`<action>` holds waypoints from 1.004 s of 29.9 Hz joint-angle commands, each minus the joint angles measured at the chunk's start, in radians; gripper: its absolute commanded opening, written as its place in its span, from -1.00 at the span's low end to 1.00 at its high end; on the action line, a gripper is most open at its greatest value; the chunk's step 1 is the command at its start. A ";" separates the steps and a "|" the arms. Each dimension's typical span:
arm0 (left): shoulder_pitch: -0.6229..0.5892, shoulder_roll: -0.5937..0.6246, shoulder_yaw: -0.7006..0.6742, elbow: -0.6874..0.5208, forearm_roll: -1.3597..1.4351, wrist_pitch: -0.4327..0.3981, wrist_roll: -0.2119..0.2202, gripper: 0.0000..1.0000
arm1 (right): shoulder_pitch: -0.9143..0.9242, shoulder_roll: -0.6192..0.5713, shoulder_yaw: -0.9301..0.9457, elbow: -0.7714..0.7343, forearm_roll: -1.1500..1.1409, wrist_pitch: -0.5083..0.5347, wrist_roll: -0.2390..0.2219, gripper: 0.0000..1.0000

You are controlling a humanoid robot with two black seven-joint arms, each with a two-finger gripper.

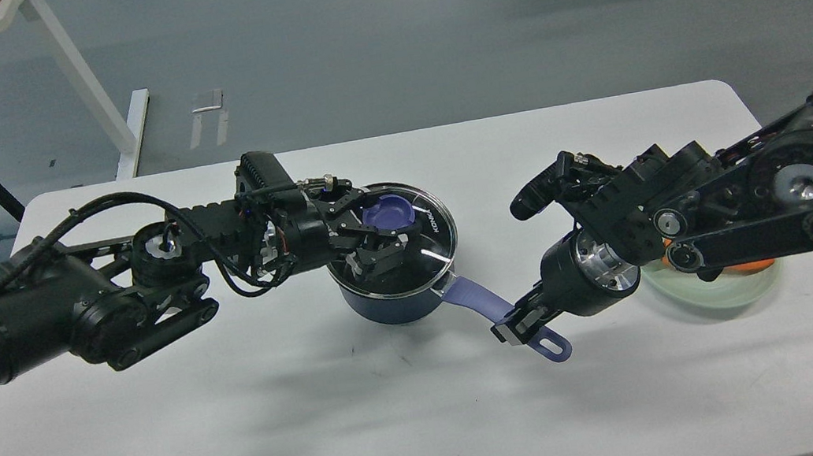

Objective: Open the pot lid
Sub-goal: 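Lift the glass lid off the saucepan with the left gripper, then lower the glass lid onto the table beside the saucepan and release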

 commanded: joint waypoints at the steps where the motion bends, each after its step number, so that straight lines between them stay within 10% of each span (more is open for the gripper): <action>1: -0.013 0.025 -0.012 -0.009 -0.017 0.000 -0.004 -0.20 | 0.000 -0.001 0.002 -0.001 0.003 0.003 0.001 -0.68; 19: -0.031 0.362 0.000 -0.073 -0.111 -0.003 -0.043 -0.20 | 0.000 -0.007 0.009 -0.001 0.006 0.003 0.001 -0.68; 30: 0.168 0.542 -0.001 -0.035 -0.126 0.022 -0.043 -0.19 | -0.008 -0.011 0.010 -0.001 0.003 0.003 0.001 -0.68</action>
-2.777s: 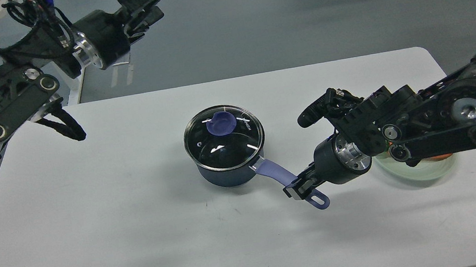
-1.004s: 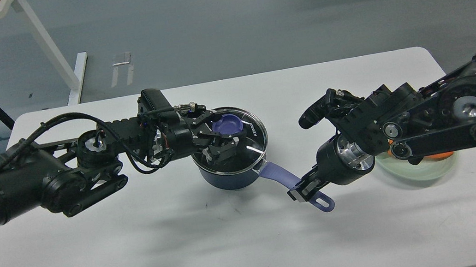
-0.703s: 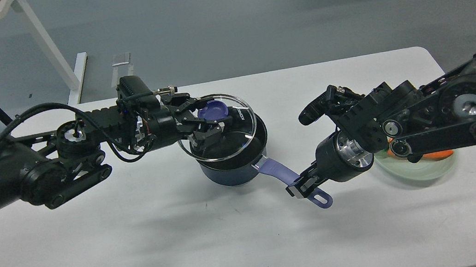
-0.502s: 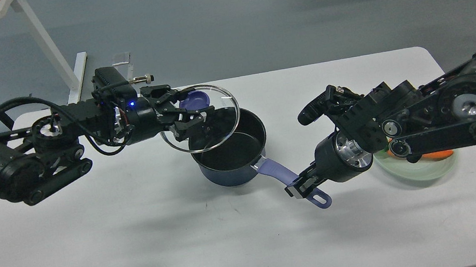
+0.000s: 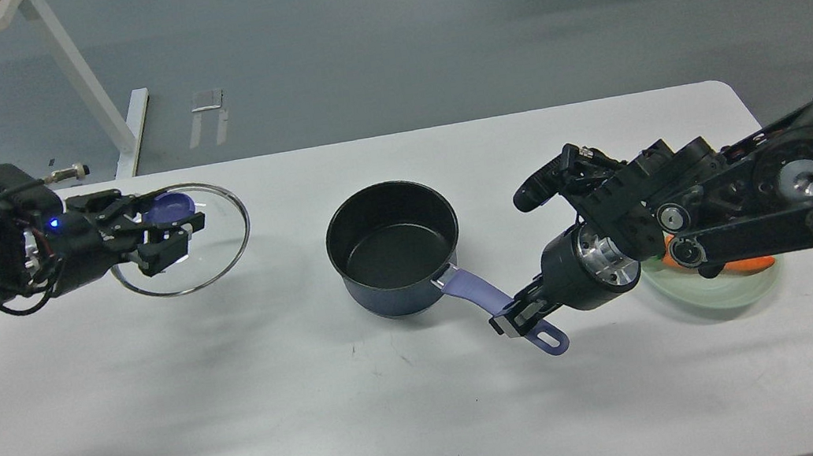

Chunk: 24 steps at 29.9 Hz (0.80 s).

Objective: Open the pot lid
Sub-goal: 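Lower the glass lid onto the table beside the saucepan and release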

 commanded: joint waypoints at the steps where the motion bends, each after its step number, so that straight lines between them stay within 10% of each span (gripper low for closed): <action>1: 0.076 0.021 -0.002 0.029 0.000 0.032 0.000 -0.19 | 0.000 0.001 0.000 0.000 -0.001 0.000 0.000 -0.68; 24: 0.249 -0.095 0.000 0.273 -0.060 0.127 0.000 0.00 | 0.003 -0.001 0.000 0.000 0.000 0.006 0.000 -0.68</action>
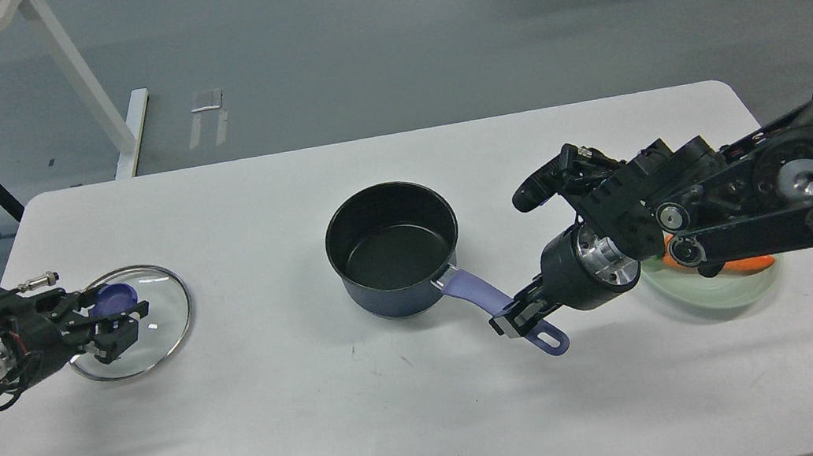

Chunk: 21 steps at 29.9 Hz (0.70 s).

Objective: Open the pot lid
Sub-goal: 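Lower the glass lid onto the table beside the saucepan and release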

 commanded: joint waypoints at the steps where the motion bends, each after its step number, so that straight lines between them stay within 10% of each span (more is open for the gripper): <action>1: 0.010 -0.002 0.001 0.004 -0.013 0.000 0.000 0.03 | 0.000 -0.001 -0.001 0.000 0.000 0.000 0.000 -0.68; 4: 0.010 -0.002 0.001 0.004 -0.014 0.001 0.000 0.46 | 0.000 -0.001 0.001 0.000 0.000 0.000 0.000 -0.68; 21: -0.010 0.009 -0.011 0.002 -0.292 -0.006 0.000 0.98 | -0.008 -0.001 0.001 -0.002 -0.003 0.000 0.000 -0.40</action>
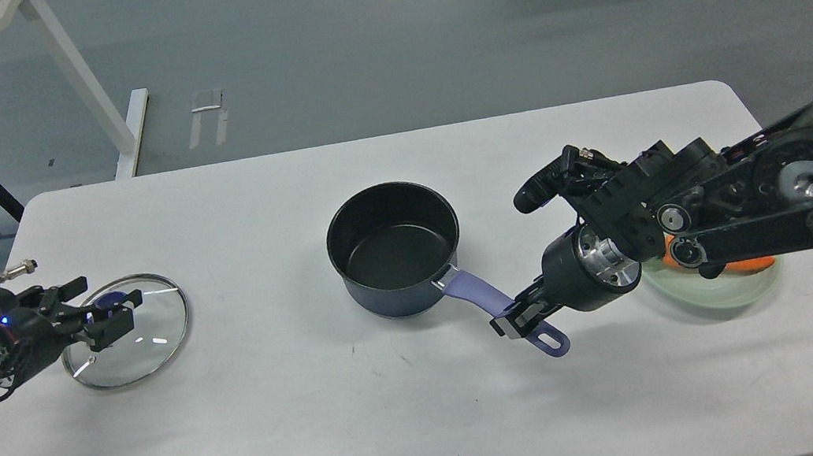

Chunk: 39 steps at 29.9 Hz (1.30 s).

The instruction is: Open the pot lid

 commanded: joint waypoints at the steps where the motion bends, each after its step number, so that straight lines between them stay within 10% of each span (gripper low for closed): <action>1: -0.009 0.004 0.002 0.000 -0.151 -0.006 0.000 0.98 | -0.002 0.000 0.000 -0.001 -0.002 0.000 0.000 -0.31; 12: -0.084 0.015 -0.004 0.000 -0.217 -0.096 0.000 0.98 | 0.001 -0.037 0.025 -0.001 0.009 -0.003 -0.001 0.90; 26: -0.194 -0.086 -0.010 0.095 -0.752 -0.164 0.000 0.98 | -0.204 -0.268 0.719 -0.204 0.169 -0.006 0.011 0.99; 39: -0.236 -0.327 -0.125 0.242 -1.294 -0.179 0.000 0.99 | -0.663 -0.161 1.313 -0.467 0.421 -0.017 0.012 1.00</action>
